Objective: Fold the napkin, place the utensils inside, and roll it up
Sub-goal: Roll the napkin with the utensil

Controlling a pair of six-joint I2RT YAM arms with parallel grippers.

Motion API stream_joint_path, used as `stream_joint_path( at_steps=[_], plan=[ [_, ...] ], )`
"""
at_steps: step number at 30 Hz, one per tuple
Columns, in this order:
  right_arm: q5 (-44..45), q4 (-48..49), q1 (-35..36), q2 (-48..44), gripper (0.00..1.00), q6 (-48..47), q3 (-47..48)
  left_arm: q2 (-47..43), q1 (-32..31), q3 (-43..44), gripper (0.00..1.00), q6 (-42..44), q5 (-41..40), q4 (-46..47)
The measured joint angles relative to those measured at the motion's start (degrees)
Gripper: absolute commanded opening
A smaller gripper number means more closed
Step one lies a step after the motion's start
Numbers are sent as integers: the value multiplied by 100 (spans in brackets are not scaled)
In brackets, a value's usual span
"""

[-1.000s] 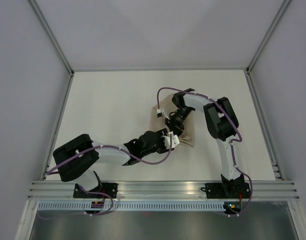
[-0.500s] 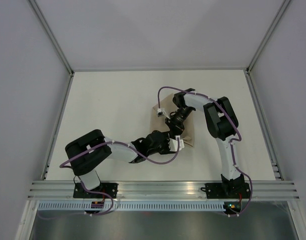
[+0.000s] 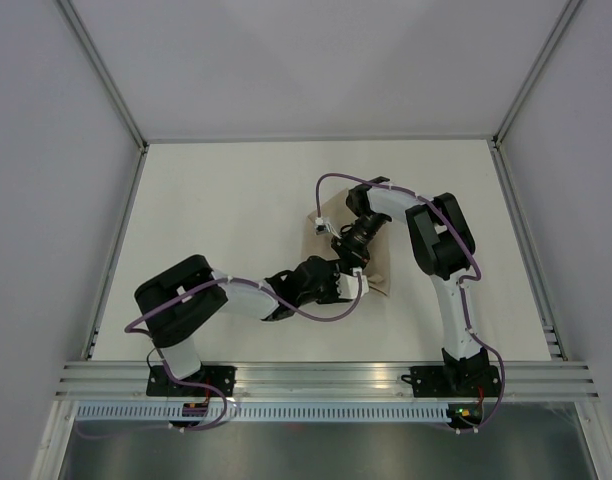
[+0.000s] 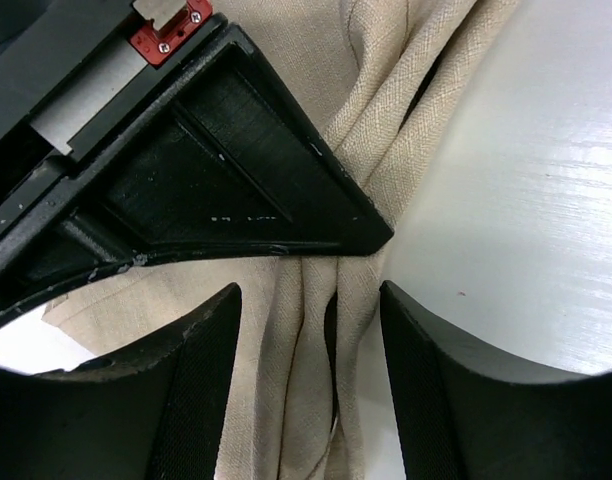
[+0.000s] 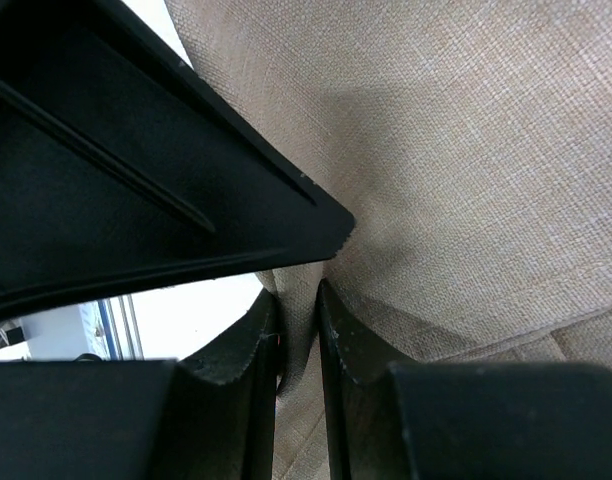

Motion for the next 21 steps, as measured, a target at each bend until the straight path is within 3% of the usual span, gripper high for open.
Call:
stream_joint_path(
  at_steps=[4,14,17,20,21],
  plan=[
    [0,-26,-7,15,6,0,22,105,17,214,55,55,11,-258],
    [7,-52,-15,33,5,2,37,260,7,715,9,46,291,-1191],
    [28,-72,-37,33,6,4,37,306,42,960,2,15,424,-1598],
    [44,-74,-55,26,16,24,26,369,129,1241,2,-81,643,-2024],
    [42,-55,-61,11,25,44,4,378,153,1298,2,-109,715,-2124]
  ],
)
